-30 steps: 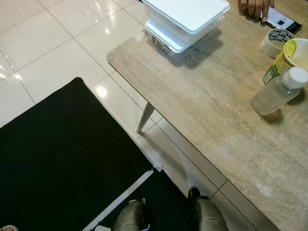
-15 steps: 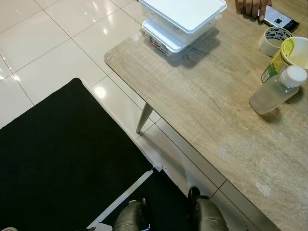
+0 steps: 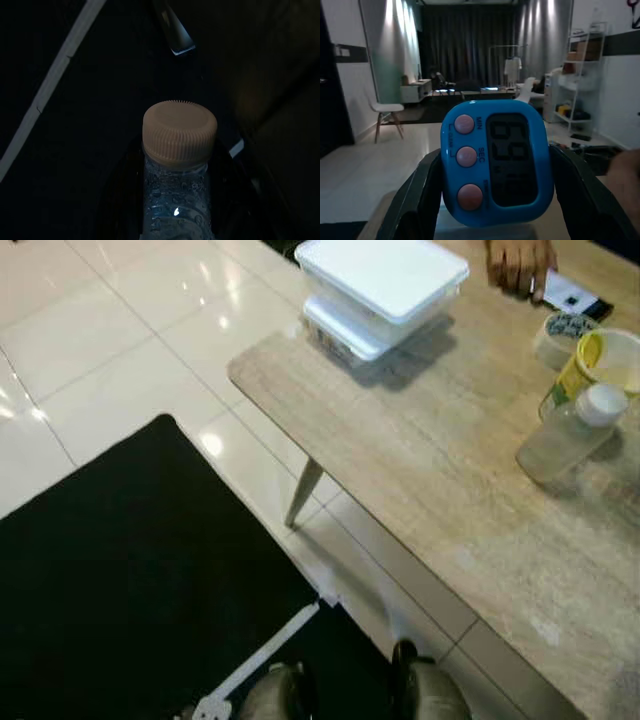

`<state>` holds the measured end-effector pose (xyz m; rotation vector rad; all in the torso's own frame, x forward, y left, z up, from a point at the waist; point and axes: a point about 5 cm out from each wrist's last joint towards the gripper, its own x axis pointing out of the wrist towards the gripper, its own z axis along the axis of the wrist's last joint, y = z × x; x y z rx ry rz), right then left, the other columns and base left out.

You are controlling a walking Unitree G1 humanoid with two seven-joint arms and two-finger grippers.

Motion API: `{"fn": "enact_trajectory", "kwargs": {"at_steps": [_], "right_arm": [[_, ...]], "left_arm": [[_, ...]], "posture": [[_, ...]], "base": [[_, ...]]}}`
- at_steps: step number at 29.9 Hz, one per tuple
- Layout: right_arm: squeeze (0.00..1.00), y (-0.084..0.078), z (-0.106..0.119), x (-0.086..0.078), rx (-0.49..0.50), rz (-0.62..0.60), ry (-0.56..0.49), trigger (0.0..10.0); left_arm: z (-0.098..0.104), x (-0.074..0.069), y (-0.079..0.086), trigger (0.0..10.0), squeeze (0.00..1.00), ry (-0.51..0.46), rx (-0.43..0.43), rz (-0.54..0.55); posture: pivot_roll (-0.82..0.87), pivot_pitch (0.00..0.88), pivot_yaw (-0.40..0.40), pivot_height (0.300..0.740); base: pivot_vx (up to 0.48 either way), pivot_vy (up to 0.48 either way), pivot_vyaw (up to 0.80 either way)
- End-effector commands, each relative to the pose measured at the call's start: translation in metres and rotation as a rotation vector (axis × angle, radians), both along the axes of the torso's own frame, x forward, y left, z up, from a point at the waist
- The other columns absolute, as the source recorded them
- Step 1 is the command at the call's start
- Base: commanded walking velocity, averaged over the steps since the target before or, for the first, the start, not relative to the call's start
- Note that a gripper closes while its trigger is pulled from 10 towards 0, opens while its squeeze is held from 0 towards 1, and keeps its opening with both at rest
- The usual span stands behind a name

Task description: Restocking fridge

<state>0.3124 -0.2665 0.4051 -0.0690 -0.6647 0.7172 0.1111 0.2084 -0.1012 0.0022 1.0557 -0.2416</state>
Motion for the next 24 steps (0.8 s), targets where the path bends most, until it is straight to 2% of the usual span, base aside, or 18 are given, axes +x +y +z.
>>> {"fn": "enact_trajectory", "kwargs": {"at_steps": [1,2,3,6,7,8,9,11,12,14,15,18,19,21,24], "right_arm": [[0.00,0.034,-0.013,0.001,-0.090,0.069,0.024,10.0],[0.00,0.046,-0.019,0.002,-0.120,0.087,0.038,10.0],[0.00,0.046,-0.019,0.002,-0.120,0.087,0.038,10.0],[0.00,0.079,-0.048,0.010,-0.172,0.122,0.120,10.0],[0.00,0.079,-0.048,0.010,-0.172,0.122,0.120,10.0],[0.00,0.090,-0.060,0.013,-0.185,0.125,0.154,10.0],[0.00,0.090,-0.060,0.013,-0.185,0.125,0.154,10.0],[0.00,0.114,-0.087,0.021,-0.198,0.112,0.223,10.0],[0.00,0.114,-0.087,0.021,-0.198,0.112,0.223,10.0],[0.00,0.135,-0.108,0.023,-0.207,0.090,0.276,10.0],[0.00,0.135,-0.108,0.023,-0.207,0.090,0.276,10.0],[0.00,0.162,-0.138,0.025,-0.296,-0.040,0.319,10.0],[0.00,0.162,-0.138,0.025,-0.296,-0.040,0.319,10.0],[0.00,0.172,-0.148,0.024,-0.376,-0.111,0.293,10.0],[0.00,0.177,-0.152,0.022,-0.378,-0.101,0.308,10.0]], "left_arm": [[-0.005,-0.011,-0.012,10.0,0.00,0.038,-0.038,0.000],[-0.005,-0.010,-0.012,10.0,0.00,0.038,-0.038,0.002],[-0.005,-0.010,-0.012,10.0,0.00,0.038,-0.038,0.002],[-0.005,-0.011,-0.012,10.0,0.00,0.041,-0.037,0.005],[-0.005,-0.011,-0.012,10.0,0.00,0.041,-0.037,0.005],[-0.005,-0.011,-0.011,10.0,0.00,0.043,-0.036,0.006],[-0.005,-0.011,-0.011,10.0,0.00,0.043,-0.036,0.006],[-0.005,-0.010,-0.011,10.0,0.00,0.043,-0.034,0.008],[-0.005,-0.010,-0.011,10.0,0.00,0.043,-0.034,0.008],[-0.005,-0.010,-0.011,10.0,0.00,0.043,-0.034,0.009],[-0.005,-0.010,-0.011,10.0,0.00,0.043,-0.034,0.009],[-0.005,-0.011,-0.011,10.0,0.00,0.044,-0.032,0.010],[-0.005,-0.011,-0.011,10.0,0.00,0.044,-0.032,0.010],[-0.005,-0.011,-0.010,10.0,0.00,0.045,-0.032,0.010],[-0.005,-0.012,-0.011,10.0,0.00,0.046,-0.032,0.010]], "posture": [[-0.05,0.255,0.004,0.740],[-0.05,0.255,0.004,0.740],[-0.05,0.255,0.004,0.740],[-0.06,0.254,0.006,0.740],[-0.06,0.254,0.006,0.740],[-0.06,0.254,0.007,0.740],[-0.06,0.254,0.007,0.740],[-0.06,0.255,0.008,0.740],[-0.06,0.255,0.008,0.740],[-0.05,0.258,0.009,0.740],[-0.05,0.258,0.009,0.740],[-0.05,0.260,0.010,0.740],[-0.05,0.260,0.010,0.740],[-0.05,0.265,0.011,0.740],[-0.05,0.266,0.012,0.740]], "base": [[0.000,0.000,0.00],[0.000,0.000,0.00],[0.000,0.000,0.00],[0.000,0.000,0.00],[0.000,0.000,0.00],[0.000,0.000,0.00],[0.000,0.000,0.00],[0.000,0.000,0.00],[0.000,0.000,0.00],[0.000,0.000,0.00],[0.000,0.000,0.00],[0.000,0.000,0.00],[0.000,0.000,0.00],[0.000,0.000,0.00],[0.000,0.000,0.00]]}}
